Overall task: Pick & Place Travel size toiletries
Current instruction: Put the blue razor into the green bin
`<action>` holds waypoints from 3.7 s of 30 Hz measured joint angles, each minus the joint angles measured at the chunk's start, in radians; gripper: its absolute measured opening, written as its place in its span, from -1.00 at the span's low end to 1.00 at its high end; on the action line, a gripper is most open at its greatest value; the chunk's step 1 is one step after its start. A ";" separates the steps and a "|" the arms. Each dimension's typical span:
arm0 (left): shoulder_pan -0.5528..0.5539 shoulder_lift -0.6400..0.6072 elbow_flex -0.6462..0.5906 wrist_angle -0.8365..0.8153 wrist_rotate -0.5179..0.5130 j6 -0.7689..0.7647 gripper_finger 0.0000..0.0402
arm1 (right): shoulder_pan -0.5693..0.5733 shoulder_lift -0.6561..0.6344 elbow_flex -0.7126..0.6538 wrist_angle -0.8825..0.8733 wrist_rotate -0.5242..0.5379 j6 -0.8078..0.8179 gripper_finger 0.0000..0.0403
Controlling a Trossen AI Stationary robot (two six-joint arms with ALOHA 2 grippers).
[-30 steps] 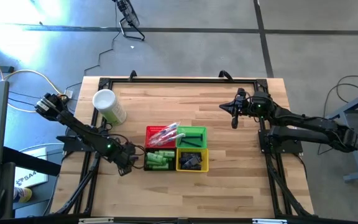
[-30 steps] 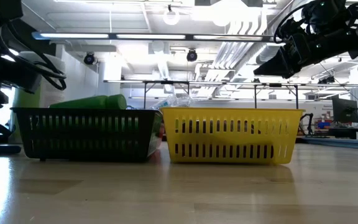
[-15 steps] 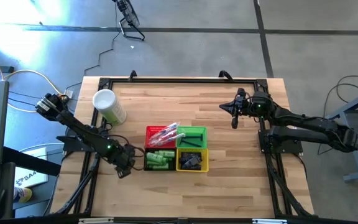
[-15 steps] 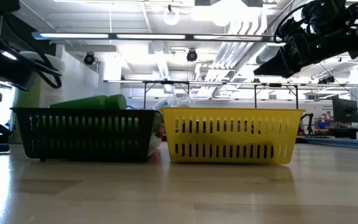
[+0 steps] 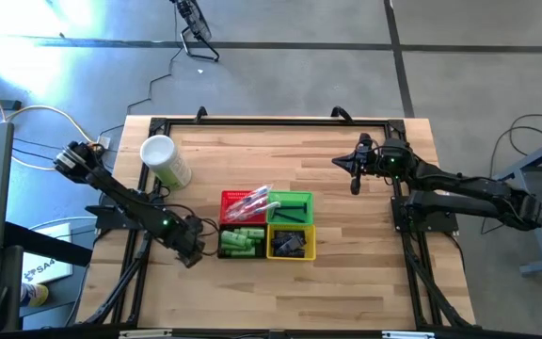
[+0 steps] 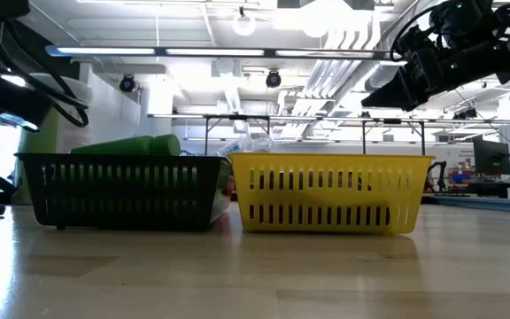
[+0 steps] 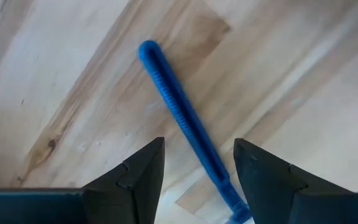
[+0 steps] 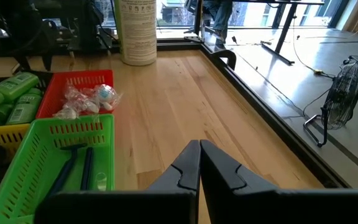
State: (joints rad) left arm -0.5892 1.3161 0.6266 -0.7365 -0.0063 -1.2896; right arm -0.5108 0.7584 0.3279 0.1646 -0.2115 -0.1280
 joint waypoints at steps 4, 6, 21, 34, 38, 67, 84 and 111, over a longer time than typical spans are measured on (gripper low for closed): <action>0.000 0.033 0.001 -0.018 0.002 -0.060 -0.07 | 0.000 0.000 0.000 -0.007 0.000 0.000 -0.99; 0.000 0.052 0.005 -0.020 0.019 -0.076 -0.07 | 0.000 0.000 0.000 -0.013 0.000 0.000 -0.99; 0.001 0.065 0.003 -0.017 0.072 -0.079 -0.26 | 0.000 0.000 0.000 -0.020 0.000 0.000 -0.99; 0.000 0.066 0.002 -0.018 0.080 -0.078 -0.67 | 0.000 0.000 0.000 -0.020 0.000 0.000 -0.99; 0.000 0.066 0.002 -0.020 0.080 -0.056 -0.77 | 0.000 0.000 0.000 -0.020 0.000 0.000 -0.99; 0.000 0.068 0.500 -0.439 -0.390 0.192 -0.85 | 0.000 0.000 0.000 -0.015 -0.072 -0.019 -0.98; 0.135 0.067 0.572 -0.055 -0.863 0.646 -0.85 | 0.000 0.000 0.000 0.013 -0.112 -0.034 -0.98; 0.425 0.068 0.407 0.638 -0.497 1.076 -0.85 | 0.222 0.223 0.000 0.562 -0.145 0.101 -0.34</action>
State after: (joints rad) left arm -0.1638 1.3838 1.0340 -0.0982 -0.5034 -0.2134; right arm -0.2890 0.9813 0.3275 0.7263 -0.3564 -0.0271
